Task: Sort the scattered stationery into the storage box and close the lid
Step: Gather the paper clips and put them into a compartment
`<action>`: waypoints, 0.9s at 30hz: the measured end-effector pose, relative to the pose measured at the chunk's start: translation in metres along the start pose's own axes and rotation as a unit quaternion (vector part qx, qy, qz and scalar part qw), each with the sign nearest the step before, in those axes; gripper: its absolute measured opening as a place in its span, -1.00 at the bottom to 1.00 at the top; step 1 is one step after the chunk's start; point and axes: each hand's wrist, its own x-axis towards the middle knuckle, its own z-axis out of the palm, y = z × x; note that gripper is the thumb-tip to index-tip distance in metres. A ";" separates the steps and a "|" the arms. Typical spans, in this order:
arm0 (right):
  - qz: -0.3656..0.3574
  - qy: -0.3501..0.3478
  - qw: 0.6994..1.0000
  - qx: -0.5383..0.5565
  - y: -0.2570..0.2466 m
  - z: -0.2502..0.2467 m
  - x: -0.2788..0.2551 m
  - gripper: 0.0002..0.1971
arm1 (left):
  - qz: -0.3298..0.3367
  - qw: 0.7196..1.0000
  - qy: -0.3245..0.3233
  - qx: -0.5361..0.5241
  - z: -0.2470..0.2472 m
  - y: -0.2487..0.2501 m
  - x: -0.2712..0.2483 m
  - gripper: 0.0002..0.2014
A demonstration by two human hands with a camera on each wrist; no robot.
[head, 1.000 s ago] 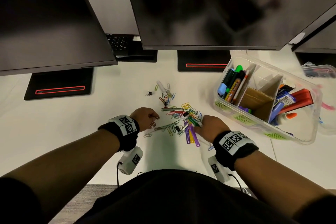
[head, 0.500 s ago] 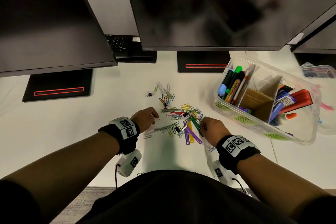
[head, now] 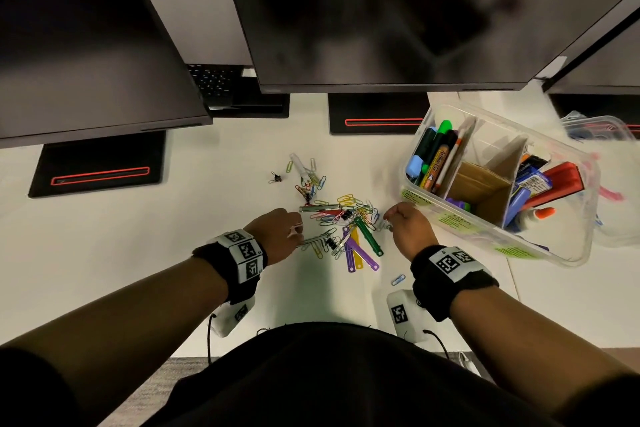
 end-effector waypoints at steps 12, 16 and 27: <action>-0.087 -0.110 0.949 -0.284 0.000 0.019 -0.016 -0.58 | 0.037 0.994 -0.015 0.104 0.011 0.010 0.011 -0.74; -0.109 -0.089 0.946 -0.293 -0.005 0.023 -0.016 -0.75 | 0.037 0.992 0.000 0.124 0.010 0.014 0.014 -0.74; -0.083 -0.117 0.941 -0.306 -0.004 0.025 -0.013 -0.73 | 0.018 0.995 -0.014 0.097 0.006 0.014 0.017 -0.70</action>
